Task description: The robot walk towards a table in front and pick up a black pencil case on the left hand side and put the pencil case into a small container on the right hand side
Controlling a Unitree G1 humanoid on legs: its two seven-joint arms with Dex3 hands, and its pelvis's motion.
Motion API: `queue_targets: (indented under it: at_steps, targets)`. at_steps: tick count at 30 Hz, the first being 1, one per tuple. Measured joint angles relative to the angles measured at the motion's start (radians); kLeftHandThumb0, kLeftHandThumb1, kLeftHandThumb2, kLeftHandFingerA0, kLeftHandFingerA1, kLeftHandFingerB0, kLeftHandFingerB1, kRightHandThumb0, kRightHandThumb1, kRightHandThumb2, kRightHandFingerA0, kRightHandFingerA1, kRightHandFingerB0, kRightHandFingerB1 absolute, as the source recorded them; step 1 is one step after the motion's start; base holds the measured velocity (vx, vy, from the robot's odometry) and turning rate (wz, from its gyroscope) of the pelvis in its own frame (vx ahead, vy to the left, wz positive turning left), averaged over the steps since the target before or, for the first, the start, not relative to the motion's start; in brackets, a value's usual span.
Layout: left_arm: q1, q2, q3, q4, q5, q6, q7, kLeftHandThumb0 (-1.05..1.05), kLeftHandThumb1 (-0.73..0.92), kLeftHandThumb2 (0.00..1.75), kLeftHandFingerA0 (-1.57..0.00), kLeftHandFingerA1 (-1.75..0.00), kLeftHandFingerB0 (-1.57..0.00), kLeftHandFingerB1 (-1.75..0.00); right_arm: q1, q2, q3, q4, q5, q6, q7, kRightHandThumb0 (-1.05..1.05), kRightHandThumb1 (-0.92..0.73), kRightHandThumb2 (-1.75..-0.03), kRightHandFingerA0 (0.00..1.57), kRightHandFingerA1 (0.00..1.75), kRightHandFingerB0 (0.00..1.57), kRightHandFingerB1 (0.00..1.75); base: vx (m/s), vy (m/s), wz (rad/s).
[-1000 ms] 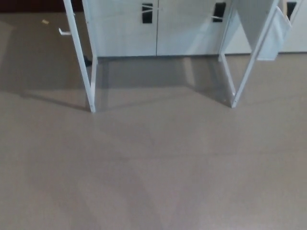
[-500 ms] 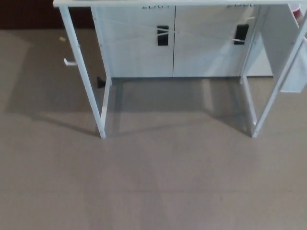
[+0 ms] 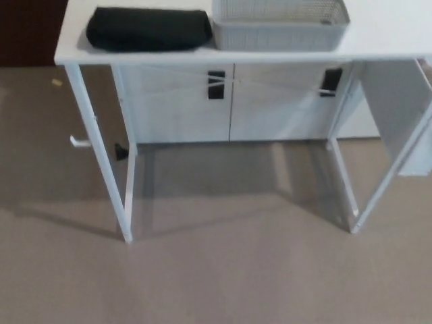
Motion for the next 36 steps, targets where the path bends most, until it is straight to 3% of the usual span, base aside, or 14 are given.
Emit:
queue_targets:
  at_steps: [1,5,8,9,17,18,23,24,25,26,27,28,36]
  targets:
    - [0.000,0.000,0.000,0.002,0.000,0.000,0.000,-0.46,0.45,0.72,-0.51,-0.48,-0.36,-0.43,-0.003,0.000,-0.001,0.003,0.000,-0.001,0.000,-0.40,-0.66,-0.59,0.55,0.46,0.36,0.37,0.30,-0.007,0.15]
    - [0.003,0.000,-0.001,0.003,0.000,0.000,0.001,-0.47,0.46,0.73,-0.49,-0.48,-0.35,-0.43,-0.011,0.001,-0.005,0.028,0.001,-0.006,0.001,-0.42,-0.66,-0.58,0.56,0.45,0.35,0.36,0.38,-0.082,0.16]
    - [-0.007,-0.003,-0.009,-0.005,0.003,0.004,0.005,-0.47,0.46,0.73,-0.49,-0.48,-0.34,-0.43,-0.019,0.000,-0.004,0.033,-0.001,-0.012,0.001,-0.42,-0.66,-0.59,0.55,0.45,0.35,0.36,0.49,-0.208,0.25]
    - [-0.014,-0.003,-0.011,-0.012,0.004,0.003,0.005,-0.47,0.46,0.73,-0.49,-0.48,-0.35,-0.43,-0.023,-0.006,-0.006,0.033,-0.001,-0.013,-0.001,-0.48,-0.53,-0.81,0.49,0.56,0.29,0.47,0.44,-0.244,0.36]
    - [0.004,-0.003,-0.013,-0.016,0.007,0.003,0.008,-0.46,0.46,0.72,-0.49,-0.47,-0.35,-0.43,-0.022,-0.008,-0.008,0.026,0.001,-0.016,0.001,-0.50,-0.53,-0.81,0.50,0.57,0.28,0.47,0.31,-0.036,-0.08]
    - [0.002,-0.003,-0.013,-0.013,0.006,0.003,0.008,-0.46,0.46,0.72,-0.49,-0.48,-0.36,-0.43,-0.023,-0.008,-0.008,0.032,0.001,-0.015,0.001,-0.42,-0.66,-0.59,0.55,0.46,0.33,0.35,0.33,0.147,-0.25]
    - [-0.012,0.002,-0.012,-0.020,0.007,0.007,0.009,-0.48,0.46,0.74,-0.50,-0.48,-0.36,-0.43,-0.034,0.003,-0.007,0.052,0.000,-0.014,0.001,-0.41,-0.69,-0.60,0.55,0.45,0.31,0.34,0.37,0.294,-0.20]
    - [-0.014,0.006,-0.012,-0.022,0.007,0.007,0.010,-0.47,0.46,0.73,-0.50,-0.48,-0.35,-0.43,-0.035,0.005,-0.006,0.052,0.000,-0.014,0.001,-0.49,-0.55,-0.81,0.49,0.56,0.27,0.46,0.27,0.208,0.02]
    - [-0.015,0.008,-0.012,-0.027,0.007,0.006,0.011,-0.47,0.46,0.73,-0.50,-0.48,-0.35,-0.43,-0.035,0.007,-0.006,0.051,0.000,-0.014,0.001,-0.49,-0.55,-0.81,0.49,0.56,0.27,0.46,0.24,0.159,0.05]
    - [-0.016,0.008,-0.012,-0.030,0.007,0.007,0.012,-0.46,0.46,0.73,-0.49,-0.48,-0.35,-0.43,-0.033,0.008,-0.006,0.047,0.000,-0.014,0.001,-0.42,-0.68,-0.60,0.55,0.46,0.32,0.35,0.25,0.145,0.08]
    - [-0.015,0.008,-0.013,-0.031,0.007,0.007,0.013,-0.46,0.47,0.73,-0.50,-0.48,-0.35,-0.43,-0.032,0.009,-0.006,0.044,0.000,-0.014,0.001,-0.42,-0.68,-0.60,0.56,0.46,0.32,0.35,0.18,0.097,0.13]
    - [-0.014,0.008,-0.014,-0.031,0.007,0.008,0.013,-0.47,0.47,0.74,-0.49,-0.48,-0.35,-0.43,-0.030,0.008,-0.006,0.040,-0.001,-0.015,0.000,-0.50,-0.55,-0.81,0.51,0.57,0.27,0.46,0.15,0.072,0.10]
    - [-0.002,0.009,-0.020,-0.032,0.011,0.010,0.018,-0.47,0.47,0.74,-0.52,-0.49,-0.35,-0.43,-0.022,0.010,-0.003,0.033,-0.005,-0.015,-0.009,-0.47,-0.55,-0.82,0.51,0.57,0.27,0.46,0.14,-0.046,0.07]
